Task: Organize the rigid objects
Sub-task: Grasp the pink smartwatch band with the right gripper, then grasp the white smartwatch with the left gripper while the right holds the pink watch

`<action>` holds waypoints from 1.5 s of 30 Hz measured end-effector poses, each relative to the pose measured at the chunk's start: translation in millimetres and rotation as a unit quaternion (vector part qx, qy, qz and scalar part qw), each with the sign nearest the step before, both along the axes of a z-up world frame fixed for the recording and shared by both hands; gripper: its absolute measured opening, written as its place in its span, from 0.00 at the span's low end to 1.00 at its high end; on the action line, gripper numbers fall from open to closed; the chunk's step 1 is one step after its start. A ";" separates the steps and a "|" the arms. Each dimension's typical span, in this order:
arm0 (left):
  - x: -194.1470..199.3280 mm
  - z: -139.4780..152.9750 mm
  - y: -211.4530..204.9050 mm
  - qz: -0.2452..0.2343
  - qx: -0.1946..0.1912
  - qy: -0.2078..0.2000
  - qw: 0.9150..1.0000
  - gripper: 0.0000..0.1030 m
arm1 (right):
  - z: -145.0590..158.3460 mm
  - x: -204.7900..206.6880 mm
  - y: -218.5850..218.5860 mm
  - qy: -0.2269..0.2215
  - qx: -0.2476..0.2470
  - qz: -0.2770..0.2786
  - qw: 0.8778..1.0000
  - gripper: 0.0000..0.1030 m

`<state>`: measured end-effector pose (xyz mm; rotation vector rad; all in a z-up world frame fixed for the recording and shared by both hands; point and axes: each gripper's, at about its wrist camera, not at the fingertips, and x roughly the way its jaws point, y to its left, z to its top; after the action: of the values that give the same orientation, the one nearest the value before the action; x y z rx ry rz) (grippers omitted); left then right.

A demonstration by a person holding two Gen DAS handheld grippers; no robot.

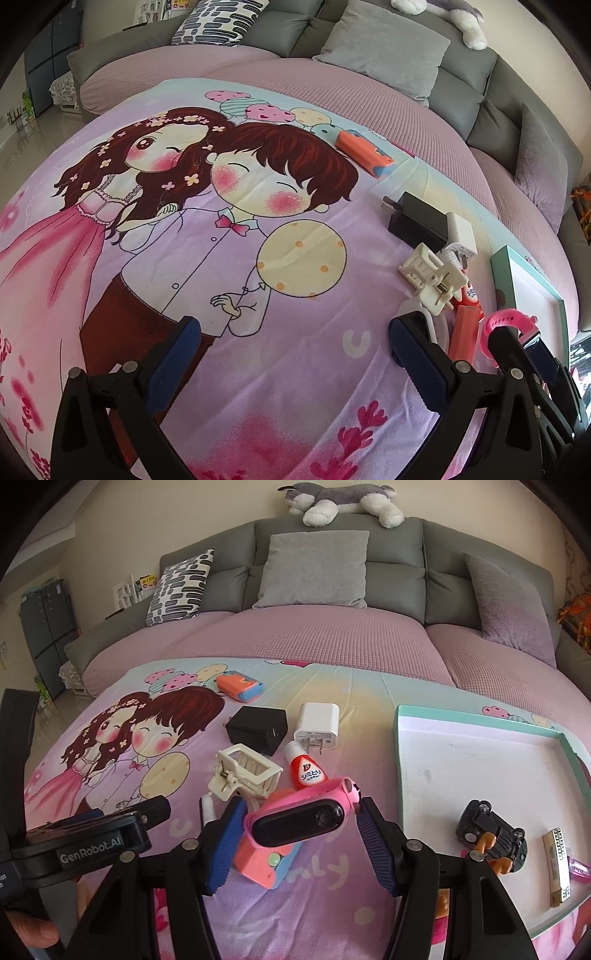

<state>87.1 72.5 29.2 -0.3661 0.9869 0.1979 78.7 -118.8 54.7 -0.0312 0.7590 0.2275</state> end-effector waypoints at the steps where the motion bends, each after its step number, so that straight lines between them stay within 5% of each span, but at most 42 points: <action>1: 0.6 0.6 -2.9 -0.005 0.003 -0.001 1.000 1.00 | 0.8 0.3 -2.7 -0.001 0.002 -0.003 1.000 0.63; 16: 9.4 -0.6 -55.3 -0.111 0.041 0.009 0.993 1.00 | 8.4 1.0 -41.6 -0.001 0.019 -0.052 0.998 0.63; 31: 26.6 -22.7 -80.3 -0.123 0.109 0.027 0.986 0.99 | 6.4 2.1 -46.8 0.005 0.023 -0.056 0.998 0.63; 38: 31.2 -23.0 -81.4 -0.125 0.101 0.017 0.987 0.99 | 5.9 3.0 -49.6 0.008 0.026 -0.060 0.998 0.63; 45: 27.1 -14.4 -88.0 -0.152 0.081 -0.005 0.985 0.62 | 4.8 3.5 -51.2 0.011 0.027 -0.062 0.998 0.63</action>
<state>114.3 -15.5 14.8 -0.0658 0.9955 -0.0019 82.2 -169.9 59.5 0.0706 0.7739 0.1301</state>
